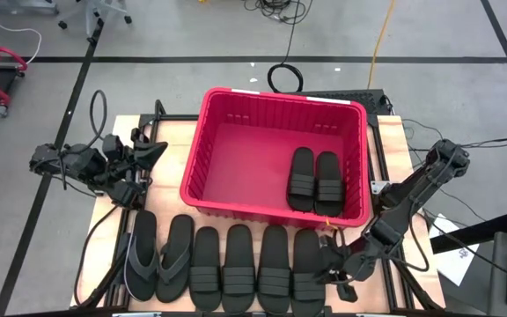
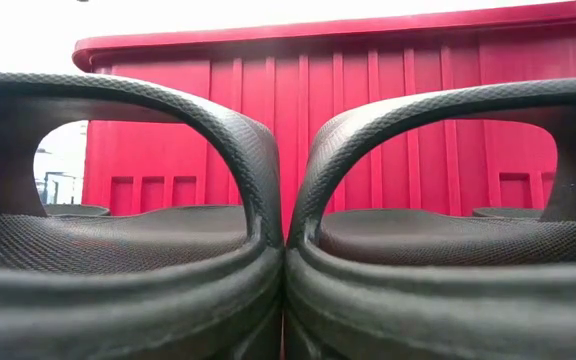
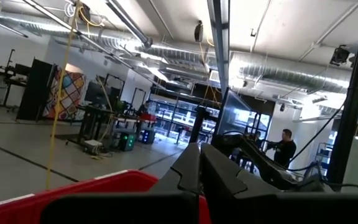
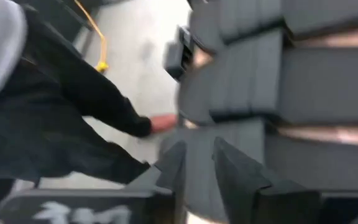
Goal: Pick and place slides into bin
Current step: Put the black slide into the red bin
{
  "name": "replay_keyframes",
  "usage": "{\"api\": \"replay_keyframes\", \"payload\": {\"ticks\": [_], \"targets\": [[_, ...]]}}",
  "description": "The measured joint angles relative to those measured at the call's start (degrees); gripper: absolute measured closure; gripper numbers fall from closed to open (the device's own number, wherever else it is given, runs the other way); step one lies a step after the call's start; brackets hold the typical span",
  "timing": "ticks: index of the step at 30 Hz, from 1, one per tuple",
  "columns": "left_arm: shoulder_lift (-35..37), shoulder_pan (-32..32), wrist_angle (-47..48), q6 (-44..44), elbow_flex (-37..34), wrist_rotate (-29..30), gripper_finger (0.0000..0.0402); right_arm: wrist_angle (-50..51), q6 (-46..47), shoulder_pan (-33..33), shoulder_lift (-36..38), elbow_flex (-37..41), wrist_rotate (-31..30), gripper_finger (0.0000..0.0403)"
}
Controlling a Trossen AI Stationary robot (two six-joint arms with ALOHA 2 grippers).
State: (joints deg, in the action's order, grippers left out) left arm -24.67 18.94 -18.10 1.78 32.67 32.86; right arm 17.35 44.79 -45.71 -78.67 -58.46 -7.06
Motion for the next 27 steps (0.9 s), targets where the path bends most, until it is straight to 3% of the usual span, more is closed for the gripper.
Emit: {"api": "replay_keyframes", "payload": {"ticks": [13,22,27], "targets": [[0.00,0.00,0.85,0.87,0.00,-2.43,0.0378,3.60,-0.06,-0.23,-2.68,1.32,1.40,0.0175],[-0.02,0.00,2.09,3.50,0.00,-2.43,0.0378,-2.23,-0.50,0.07,-1.30,8.30,3.99,0.0162],[-0.02,0.00,2.10,3.34,0.00,-2.43,0.0378,-12.50,2.19,0.82,-1.36,16.07,4.09,0.0170]]}}
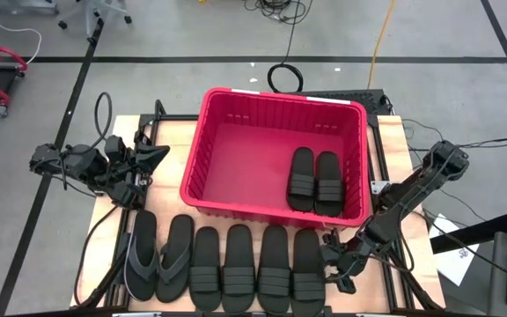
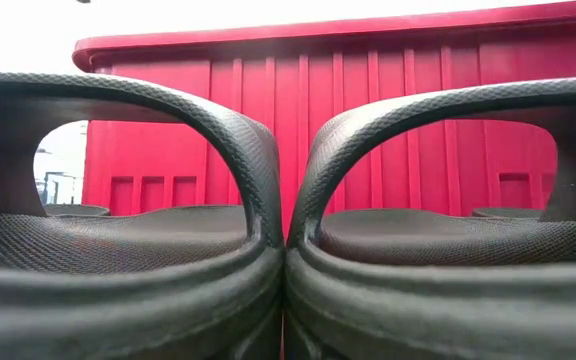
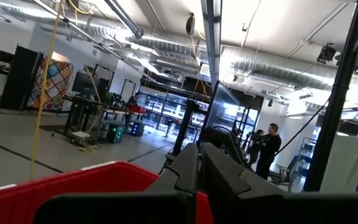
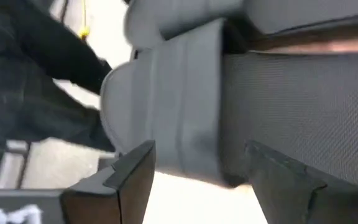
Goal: Pick and place slides into bin
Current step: Put the black slide into the red bin
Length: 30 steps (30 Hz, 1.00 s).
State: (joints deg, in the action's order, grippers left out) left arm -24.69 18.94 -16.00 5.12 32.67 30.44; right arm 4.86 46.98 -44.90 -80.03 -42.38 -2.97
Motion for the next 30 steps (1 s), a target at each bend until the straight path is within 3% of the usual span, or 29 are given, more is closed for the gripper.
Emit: {"api": "replay_keyframes", "payload": {"ticks": [8,30], "targets": [[0.00,0.00,-0.01,-0.10,0.00,0.02,0.0378,-16.89,3.13,2.78,0.00,7.61,-3.07,0.0168],[-0.02,0.02,3.96,1.32,0.00,0.56,0.0378,-19.17,-2.96,2.41,-2.72,7.46,3.14,0.0193]]}}
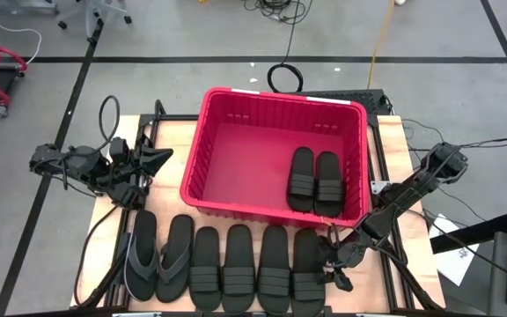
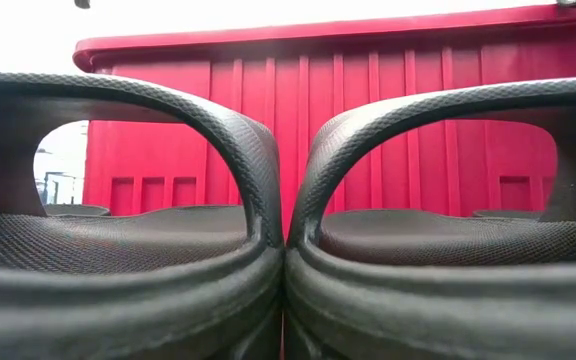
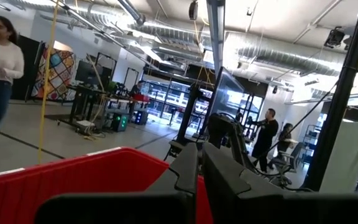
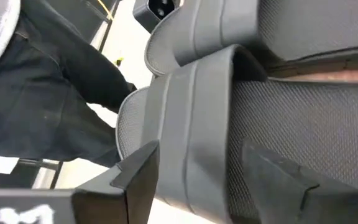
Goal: Pick and place slides into bin
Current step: Put the black slide into the red bin
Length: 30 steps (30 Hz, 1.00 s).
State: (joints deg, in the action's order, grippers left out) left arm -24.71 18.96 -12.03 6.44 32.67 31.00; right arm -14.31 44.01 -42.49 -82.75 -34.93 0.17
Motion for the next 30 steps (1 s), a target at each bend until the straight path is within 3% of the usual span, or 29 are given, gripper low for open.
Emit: {"api": "replay_keyframes", "payload": {"ticks": [7,17,30], "targets": [[0.00,-0.02,-0.02,-0.13,-0.02,0.09,0.0378,0.03,-1.19,0.01,-1.65,-0.06,-0.11,0.0242],[0.00,-0.01,0.00,-0.24,-0.01,0.51,0.0378,-1.14,1.79,-0.05,-2.09,0.05,2.74,0.0392],[0.02,0.00,0.07,-0.72,-0.02,0.51,0.0378,-2.58,2.86,-1.09,4.20,-5.46,10.61,0.0400]]}}
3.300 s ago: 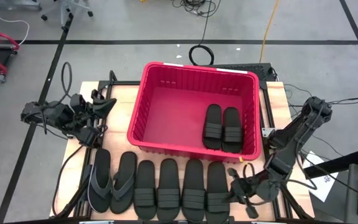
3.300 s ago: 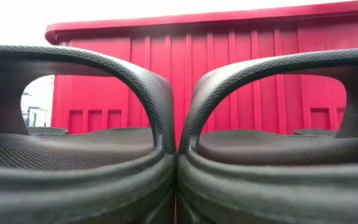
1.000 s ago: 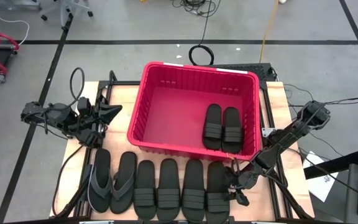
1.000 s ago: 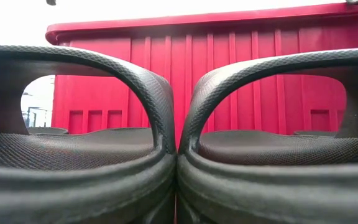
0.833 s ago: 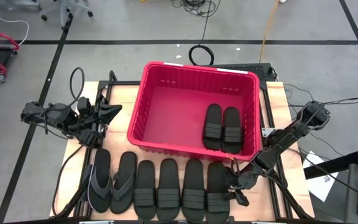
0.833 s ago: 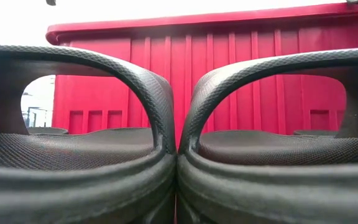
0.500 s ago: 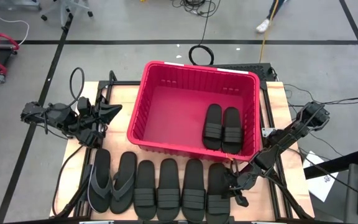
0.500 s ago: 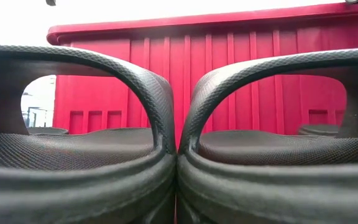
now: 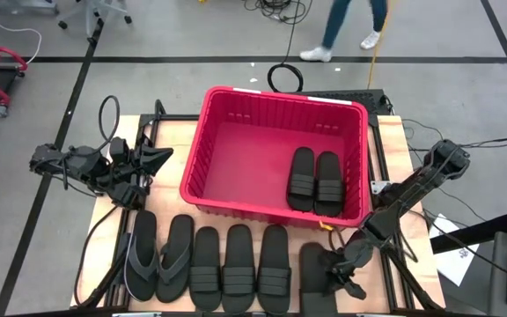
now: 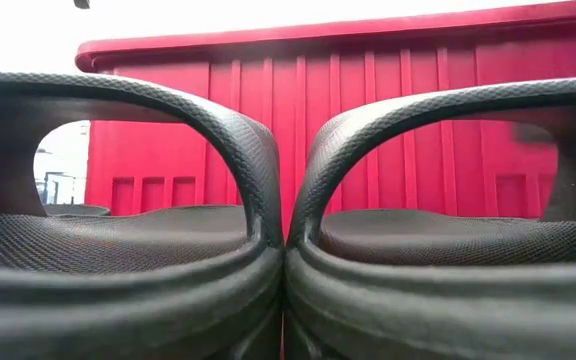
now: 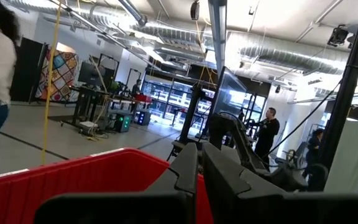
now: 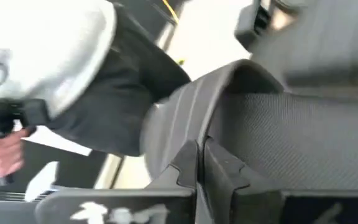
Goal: Pick and place slides into bin
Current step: Put the black slide into the red bin
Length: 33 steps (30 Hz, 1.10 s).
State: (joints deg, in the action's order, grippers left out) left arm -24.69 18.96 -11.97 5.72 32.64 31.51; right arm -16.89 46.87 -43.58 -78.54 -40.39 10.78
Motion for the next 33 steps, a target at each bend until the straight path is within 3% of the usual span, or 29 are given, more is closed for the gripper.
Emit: {"api": "replay_keyframes", "payload": {"ticks": [15,20,25,33], "targets": [[-0.02,-0.01,0.33,0.62,0.00,-0.46,0.0378,4.37,2.68,-0.67,2.13,-14.24,4.53,0.0402],[-0.02,-0.01,0.34,0.59,0.00,-0.46,0.0378,16.72,-1.07,1.86,4.44,-24.52,4.16,0.0402],[-0.02,0.00,0.35,0.66,0.00,-0.47,0.0378,28.70,-8.87,6.44,6.53,-35.37,0.03,0.0402],[-0.02,-0.02,0.33,0.81,0.00,0.00,0.0378,57.77,-19.20,12.99,11.14,-48.02,-7.92,0.0403]]}}
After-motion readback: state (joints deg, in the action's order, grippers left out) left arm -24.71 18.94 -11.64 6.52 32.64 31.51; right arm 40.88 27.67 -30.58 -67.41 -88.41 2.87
